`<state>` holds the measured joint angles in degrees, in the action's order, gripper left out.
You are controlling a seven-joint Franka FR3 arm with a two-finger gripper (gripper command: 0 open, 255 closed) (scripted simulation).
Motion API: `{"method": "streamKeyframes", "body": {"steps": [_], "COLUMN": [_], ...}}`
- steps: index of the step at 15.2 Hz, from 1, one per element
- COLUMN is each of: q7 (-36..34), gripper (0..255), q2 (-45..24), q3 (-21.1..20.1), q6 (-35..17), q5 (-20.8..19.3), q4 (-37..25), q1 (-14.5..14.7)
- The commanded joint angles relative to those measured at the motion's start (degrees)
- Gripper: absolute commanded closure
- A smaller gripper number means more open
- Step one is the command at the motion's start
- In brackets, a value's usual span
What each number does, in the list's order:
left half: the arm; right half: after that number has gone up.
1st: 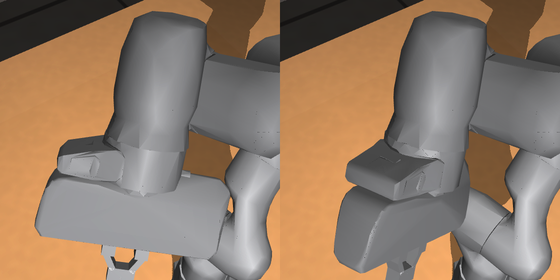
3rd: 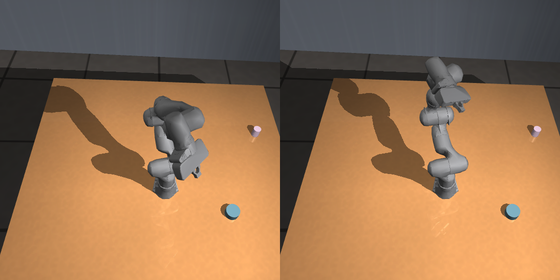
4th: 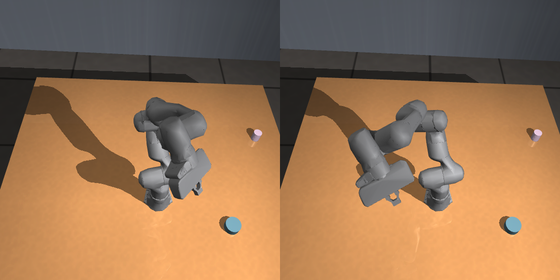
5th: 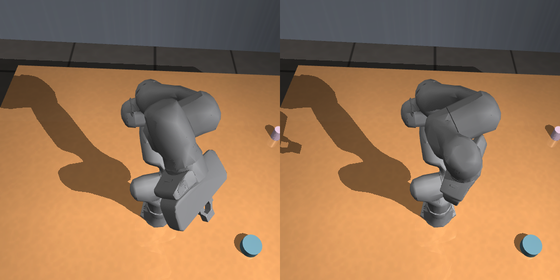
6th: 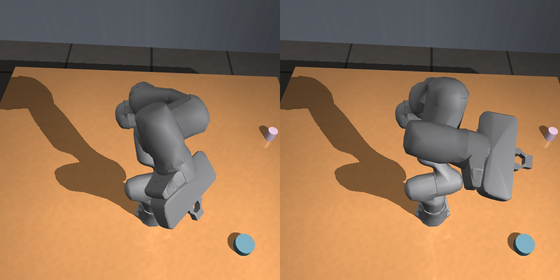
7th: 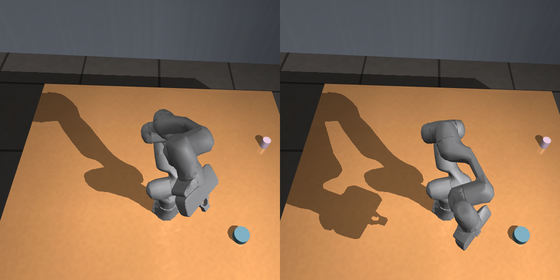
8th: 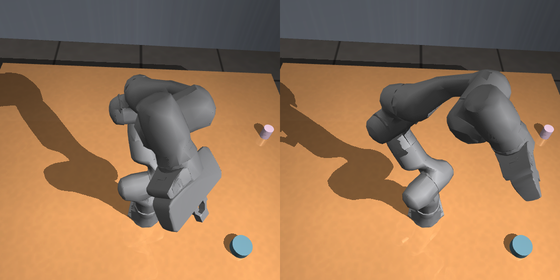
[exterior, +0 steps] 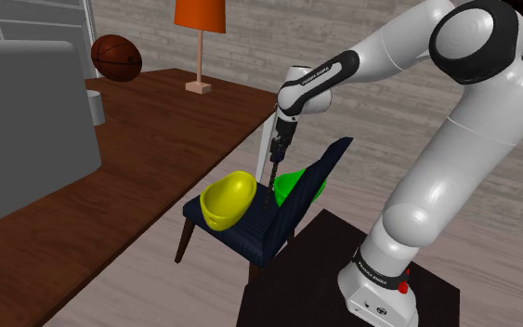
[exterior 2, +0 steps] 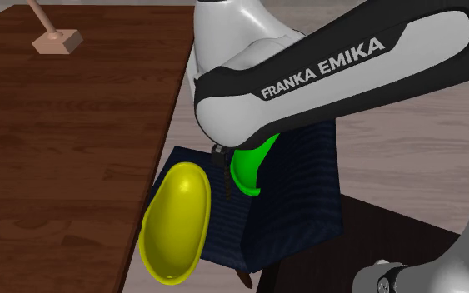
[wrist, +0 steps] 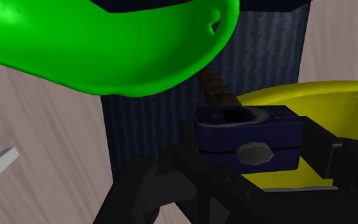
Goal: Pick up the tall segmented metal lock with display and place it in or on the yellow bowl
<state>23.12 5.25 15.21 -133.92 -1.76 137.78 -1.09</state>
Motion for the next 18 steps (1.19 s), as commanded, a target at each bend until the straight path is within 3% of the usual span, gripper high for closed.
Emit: {"method": "streamKeyframes", "body": {"steps": [1,5,18], "q7": [0.0,0.0,-1.1], "gripper": [255,255,255], "q2": [0.0,0.0,5.6], "q3": [0.0,0.0,-0.6], "q6": [0.0,0.0,10.5], "q5": [0.0,0.0,-1.4], "q4": [0.0,0.0,-5.1], "q1": [0.0,0.0,-0.1]}}
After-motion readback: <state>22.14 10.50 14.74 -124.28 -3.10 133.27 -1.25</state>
